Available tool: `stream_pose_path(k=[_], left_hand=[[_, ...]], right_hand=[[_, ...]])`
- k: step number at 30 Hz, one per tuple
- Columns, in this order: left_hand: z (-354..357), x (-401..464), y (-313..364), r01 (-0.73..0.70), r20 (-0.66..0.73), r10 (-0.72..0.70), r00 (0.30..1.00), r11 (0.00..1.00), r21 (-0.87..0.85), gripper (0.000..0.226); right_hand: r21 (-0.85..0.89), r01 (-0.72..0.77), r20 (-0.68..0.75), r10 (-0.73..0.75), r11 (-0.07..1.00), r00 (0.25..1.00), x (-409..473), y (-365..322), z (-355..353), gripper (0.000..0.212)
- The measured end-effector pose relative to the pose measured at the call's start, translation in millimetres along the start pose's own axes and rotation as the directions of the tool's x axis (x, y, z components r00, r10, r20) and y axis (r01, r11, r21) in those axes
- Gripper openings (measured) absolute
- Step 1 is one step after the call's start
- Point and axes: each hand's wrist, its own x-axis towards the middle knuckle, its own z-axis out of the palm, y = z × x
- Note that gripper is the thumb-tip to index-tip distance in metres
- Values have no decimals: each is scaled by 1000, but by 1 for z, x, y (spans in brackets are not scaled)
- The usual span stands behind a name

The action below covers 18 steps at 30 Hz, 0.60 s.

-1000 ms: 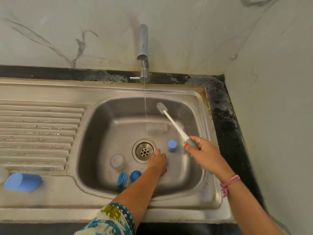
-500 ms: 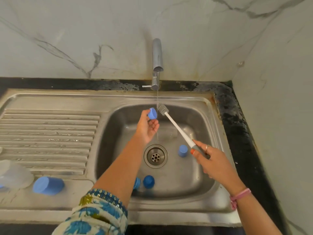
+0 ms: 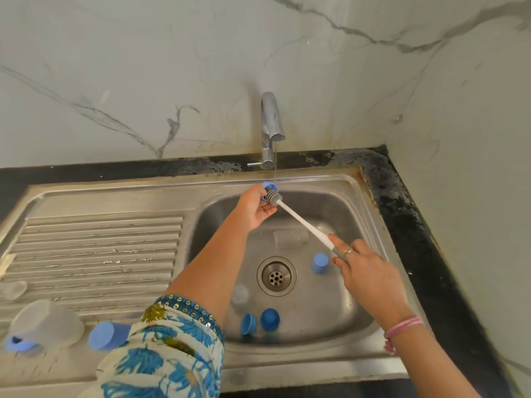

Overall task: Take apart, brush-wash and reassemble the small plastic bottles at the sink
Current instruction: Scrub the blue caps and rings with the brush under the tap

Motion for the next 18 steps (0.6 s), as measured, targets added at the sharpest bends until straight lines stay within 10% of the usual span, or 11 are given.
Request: stream_pose_path(k=[3,5,6,8,10,12,14,16,18], left_hand=[[10,2,6,22,16,-21,1000,999,-42,32],[14,4,9,18,25,-16,1000,998,-62,40],[15,5,9,19,54,-14,998,996,-88,40],[16,7,5,37,156,-10,988,984,-172,40],[19,6,2,28,190,3,982,987,-159,39],[21,8,2,-1,126,4,992,1000,-25,35],[20,10,6,-27,83,19,996,994,105,32],[19,14,11,-47,92,35,995,989,139,27],[17,19,13,-71,57,61,997,979,192,30]], right_hand=[[359,-148,194,82,921,978,3,-12,-4,46],[766,-379,374,120,519,920,4,-20,-8,32],[837,-528,523,75,145,849,4,-21,-9,24],[464,-700,688,-277,-543,671,3,-20,-13,24],[103,-690,589,-515,-716,622,2,-19,-17,35],[207,-692,626,-450,-691,637,2,-19,-18,37],[575,-691,705,-163,-437,690,1,-23,-20,32],[794,-575,555,149,196,818,0,-22,-14,32],[496,-325,286,202,805,937,1,-14,-8,43]])
